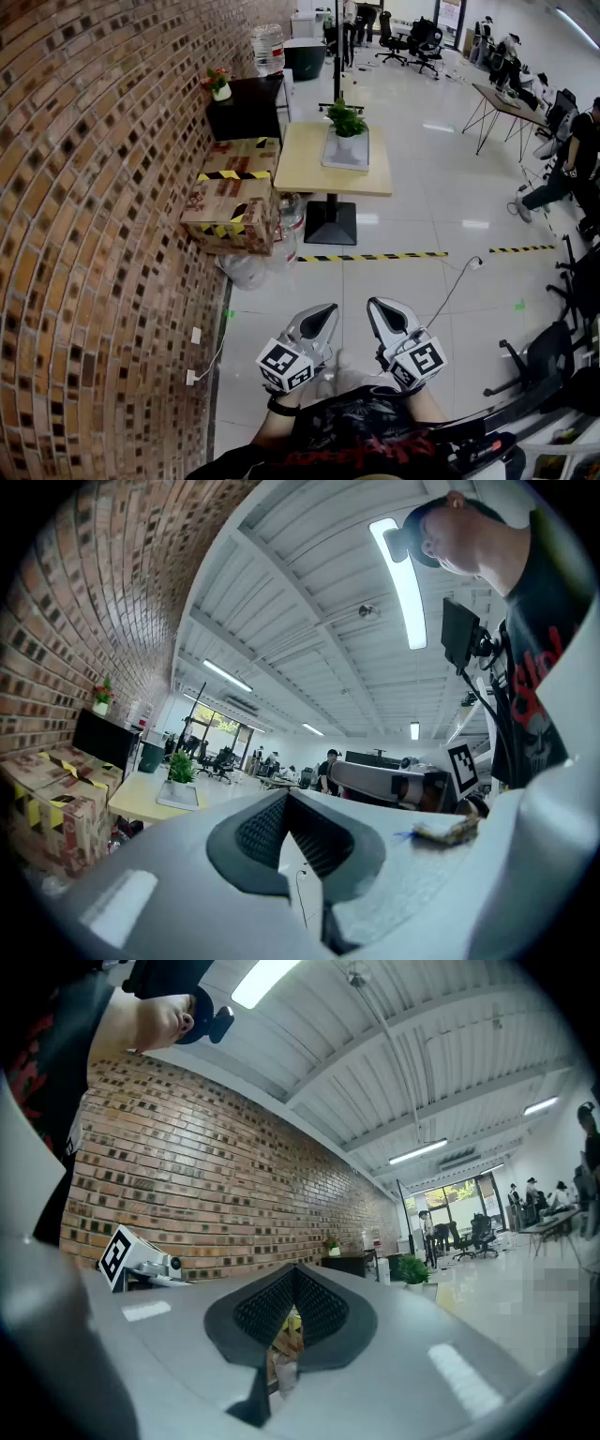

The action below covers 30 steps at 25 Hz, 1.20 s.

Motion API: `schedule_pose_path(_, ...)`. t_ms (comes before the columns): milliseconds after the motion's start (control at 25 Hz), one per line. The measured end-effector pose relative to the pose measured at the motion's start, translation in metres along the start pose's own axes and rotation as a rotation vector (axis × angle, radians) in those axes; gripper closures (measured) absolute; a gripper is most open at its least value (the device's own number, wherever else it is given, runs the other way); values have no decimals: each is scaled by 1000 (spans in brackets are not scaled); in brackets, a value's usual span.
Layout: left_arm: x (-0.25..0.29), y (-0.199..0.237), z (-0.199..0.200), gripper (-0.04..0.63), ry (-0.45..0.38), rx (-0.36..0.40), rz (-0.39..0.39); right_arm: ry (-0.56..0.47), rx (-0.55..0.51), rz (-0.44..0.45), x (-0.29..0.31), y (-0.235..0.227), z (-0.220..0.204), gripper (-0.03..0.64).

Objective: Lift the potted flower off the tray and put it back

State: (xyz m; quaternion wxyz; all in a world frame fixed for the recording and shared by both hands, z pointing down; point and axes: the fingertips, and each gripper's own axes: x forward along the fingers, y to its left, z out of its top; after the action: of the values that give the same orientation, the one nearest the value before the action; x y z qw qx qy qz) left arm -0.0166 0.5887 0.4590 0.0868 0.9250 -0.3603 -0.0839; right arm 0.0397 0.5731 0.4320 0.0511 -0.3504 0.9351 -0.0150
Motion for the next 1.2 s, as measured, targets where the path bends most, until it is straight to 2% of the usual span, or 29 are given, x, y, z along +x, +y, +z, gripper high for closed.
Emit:
schedule_pose_path(280, 29, 29, 2, 595, 24, 26, 26, 7, 17, -11, 27, -40, -7, 614)
schedule_pose_path(440, 59, 60, 9, 595, 23, 36, 58, 10, -12, -25, 53, -77, -2, 614)
schedule_pose_path(640, 102, 102, 21, 595, 25, 41, 111, 19, 6, -50, 79, -127, 6, 615)
schedule_pose_path(840, 145, 123, 23, 595, 45, 50, 105, 12, 29, -86, 87, -176, 10, 614)
schedule_pose_path(1200, 206, 143, 18, 595, 76, 40, 85, 2, 20, -69, 105, -231, 14, 614)
